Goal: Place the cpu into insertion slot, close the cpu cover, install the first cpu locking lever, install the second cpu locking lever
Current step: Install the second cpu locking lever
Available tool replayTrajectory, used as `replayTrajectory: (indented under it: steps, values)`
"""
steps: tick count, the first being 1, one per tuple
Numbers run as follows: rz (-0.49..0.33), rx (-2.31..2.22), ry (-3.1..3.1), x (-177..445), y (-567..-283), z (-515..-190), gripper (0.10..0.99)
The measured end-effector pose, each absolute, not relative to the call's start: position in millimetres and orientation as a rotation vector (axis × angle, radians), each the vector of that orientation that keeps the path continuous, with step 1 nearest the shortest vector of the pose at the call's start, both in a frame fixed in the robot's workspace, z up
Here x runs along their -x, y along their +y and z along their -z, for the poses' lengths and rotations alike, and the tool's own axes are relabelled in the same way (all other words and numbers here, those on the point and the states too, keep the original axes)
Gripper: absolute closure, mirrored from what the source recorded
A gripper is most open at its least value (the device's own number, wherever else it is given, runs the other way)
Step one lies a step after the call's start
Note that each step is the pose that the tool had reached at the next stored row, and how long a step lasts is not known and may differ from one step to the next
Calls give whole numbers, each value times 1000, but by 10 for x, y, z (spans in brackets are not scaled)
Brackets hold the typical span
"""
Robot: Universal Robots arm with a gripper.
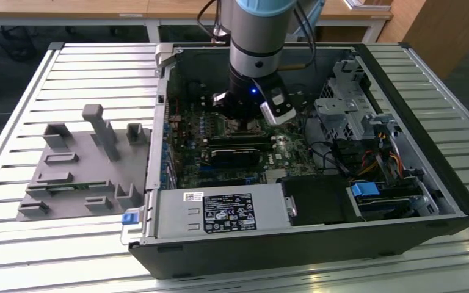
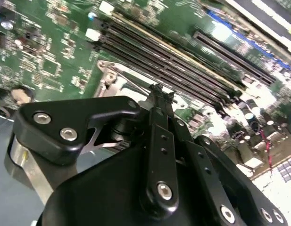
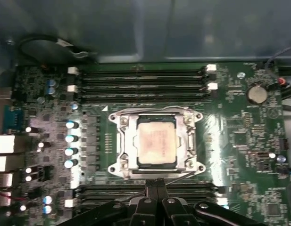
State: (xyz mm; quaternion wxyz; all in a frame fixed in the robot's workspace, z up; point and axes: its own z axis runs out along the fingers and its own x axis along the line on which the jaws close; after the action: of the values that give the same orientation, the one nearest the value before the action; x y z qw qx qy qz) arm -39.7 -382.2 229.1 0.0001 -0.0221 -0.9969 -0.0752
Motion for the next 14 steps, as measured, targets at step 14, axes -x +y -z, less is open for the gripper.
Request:
replayTrajectory:
  steps: [14]
  values:
    - [287, 70, -3126, 529, -3913, -2233, 980]
